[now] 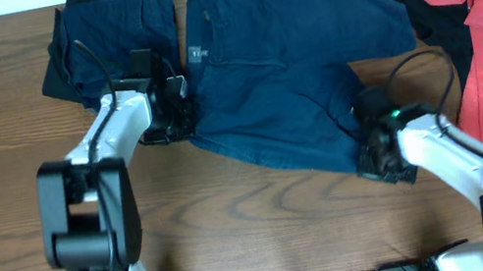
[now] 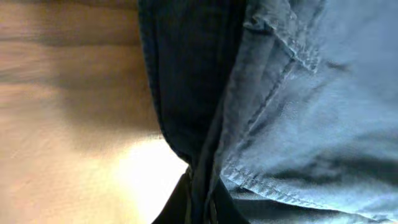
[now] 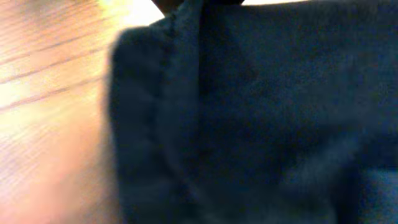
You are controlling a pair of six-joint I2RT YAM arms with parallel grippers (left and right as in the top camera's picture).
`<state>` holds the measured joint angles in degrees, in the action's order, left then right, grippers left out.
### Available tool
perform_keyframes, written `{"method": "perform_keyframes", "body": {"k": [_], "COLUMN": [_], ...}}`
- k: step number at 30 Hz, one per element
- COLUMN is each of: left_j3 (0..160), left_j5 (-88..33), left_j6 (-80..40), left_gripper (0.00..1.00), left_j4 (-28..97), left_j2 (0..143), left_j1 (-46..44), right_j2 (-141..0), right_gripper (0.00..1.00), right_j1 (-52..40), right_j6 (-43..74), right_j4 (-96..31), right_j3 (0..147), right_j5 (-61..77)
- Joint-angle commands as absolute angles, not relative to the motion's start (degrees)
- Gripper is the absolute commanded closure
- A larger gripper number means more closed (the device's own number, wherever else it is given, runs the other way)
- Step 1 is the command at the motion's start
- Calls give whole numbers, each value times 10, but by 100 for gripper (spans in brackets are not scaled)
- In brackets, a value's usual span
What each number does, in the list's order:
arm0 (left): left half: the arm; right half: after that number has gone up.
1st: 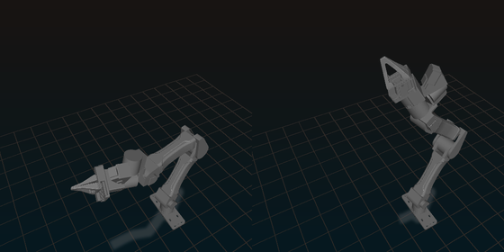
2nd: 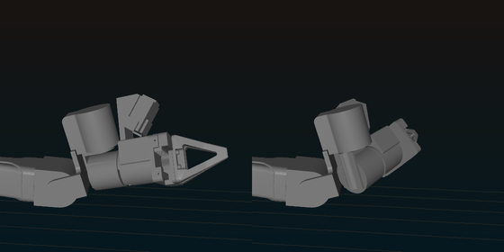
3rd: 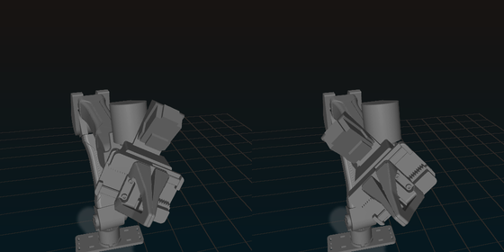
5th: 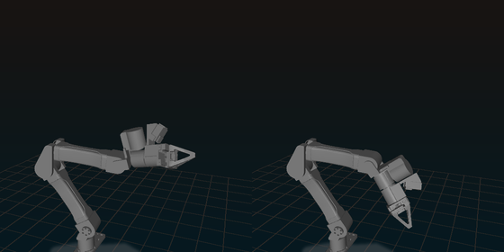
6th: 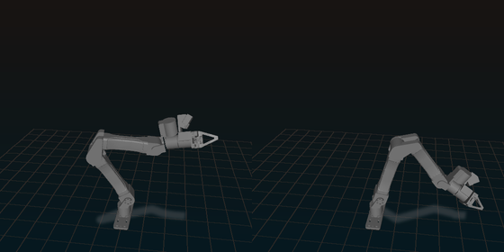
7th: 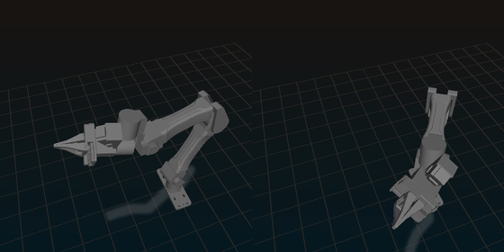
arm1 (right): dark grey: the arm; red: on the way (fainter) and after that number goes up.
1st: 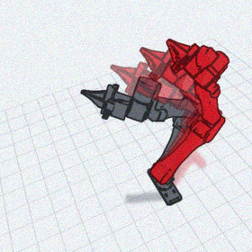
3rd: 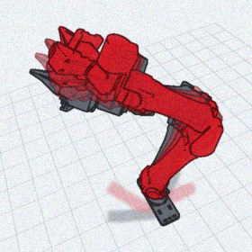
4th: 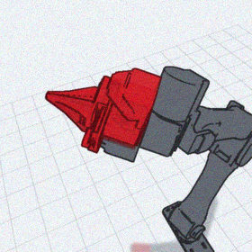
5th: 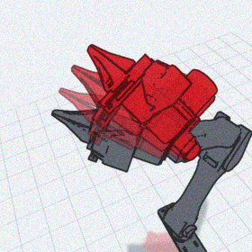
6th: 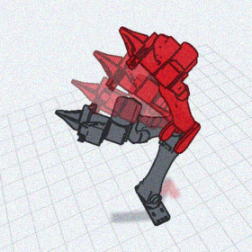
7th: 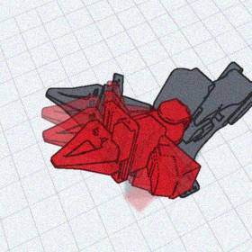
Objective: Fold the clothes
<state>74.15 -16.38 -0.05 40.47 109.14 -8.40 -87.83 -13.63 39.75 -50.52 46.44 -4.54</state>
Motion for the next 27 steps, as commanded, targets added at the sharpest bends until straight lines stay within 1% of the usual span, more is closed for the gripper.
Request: {"method": "perform_keyframes", "body": {"k": [1,8,14,22,27], "left_j3": [743,743,743,743,743], "left_j5": [-136,-137,-136,-123,-124], "left_j6": [-50,-141,-149,-200,-264], "left_gripper": [94,94,94,94,94], "left_j4": [413,466,490,518,568], "left_j2": [995,898,879,869,841], "left_j1": [-79,-100,-166,-246,-279], "right_j2": [-843,-789,-747,-671,-595], "right_gripper": [99,99,99,99,99], "right_j1": [-85,25,86,109,109], "right_j6": [321,253,206,190,181], "right_j4": [-527,-564,-582,-639,-680], "right_j3": [527,648,714,743,748], "right_j5": [-80,-68,-27,-19,-10]}}
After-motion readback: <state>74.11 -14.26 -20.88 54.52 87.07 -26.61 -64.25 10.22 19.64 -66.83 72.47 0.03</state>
